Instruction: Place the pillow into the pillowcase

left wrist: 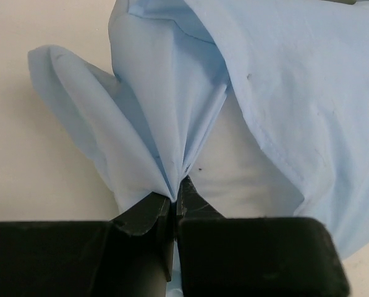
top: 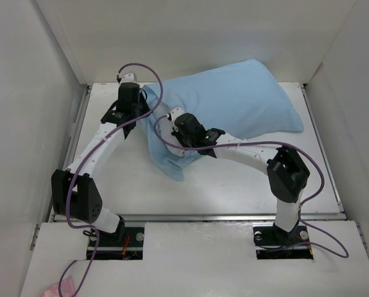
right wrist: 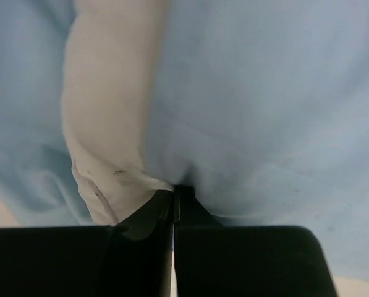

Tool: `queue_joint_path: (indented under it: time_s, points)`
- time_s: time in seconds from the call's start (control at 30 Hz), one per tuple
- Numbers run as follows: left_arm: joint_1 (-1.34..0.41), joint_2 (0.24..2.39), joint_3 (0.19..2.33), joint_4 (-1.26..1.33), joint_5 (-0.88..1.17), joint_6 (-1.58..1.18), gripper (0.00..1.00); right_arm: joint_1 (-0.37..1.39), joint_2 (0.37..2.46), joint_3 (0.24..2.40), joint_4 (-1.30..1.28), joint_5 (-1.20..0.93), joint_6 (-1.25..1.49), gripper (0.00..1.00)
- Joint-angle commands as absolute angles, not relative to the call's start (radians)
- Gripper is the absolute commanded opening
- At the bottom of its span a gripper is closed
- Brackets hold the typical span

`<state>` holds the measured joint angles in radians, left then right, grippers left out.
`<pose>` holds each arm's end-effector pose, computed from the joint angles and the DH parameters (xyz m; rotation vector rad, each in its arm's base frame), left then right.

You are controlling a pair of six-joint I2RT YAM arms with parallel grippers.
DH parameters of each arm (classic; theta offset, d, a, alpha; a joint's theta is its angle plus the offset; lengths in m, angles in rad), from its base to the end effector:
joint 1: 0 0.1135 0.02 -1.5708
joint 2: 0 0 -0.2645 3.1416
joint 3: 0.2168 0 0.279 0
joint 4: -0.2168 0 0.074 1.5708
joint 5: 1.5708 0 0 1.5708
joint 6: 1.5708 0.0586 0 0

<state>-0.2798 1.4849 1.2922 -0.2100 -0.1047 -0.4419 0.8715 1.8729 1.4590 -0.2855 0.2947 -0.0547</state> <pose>0.3841 -0.1040 0.3319 -0.2296 1.9762 -0.3665 0.3167 0.3501 0.2277 -0.8588 2.0652 0.1086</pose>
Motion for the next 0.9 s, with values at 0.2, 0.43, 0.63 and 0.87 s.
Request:
queue_joint_path:
  time_s: [0.2, 0.43, 0.63, 0.87]
  points:
    - [-0.273, 1.358, 1.253, -0.221, -0.097, -0.431, 0.0, 0.743, 1.864, 1.682, 0.032, 0.601, 0.396, 0.0]
    - [-0.273, 1.247, 1.258, -0.287, 0.043, -0.416, 0.0, 0.742, 2.144, 1.974, -0.02, 0.589, 0.491, 0.0]
    - [-0.264, 1.164, 1.365, -0.356, 0.234, -0.383, 0.0, 0.742, 2.301, 2.016, 0.023, 0.592, 0.534, 0.0]
    - [-0.229, 1.083, 1.505, -0.37, 0.276, -0.383, 0.0, 0.742, 2.332, 1.98, -0.011, 0.552, 0.559, 0.0]
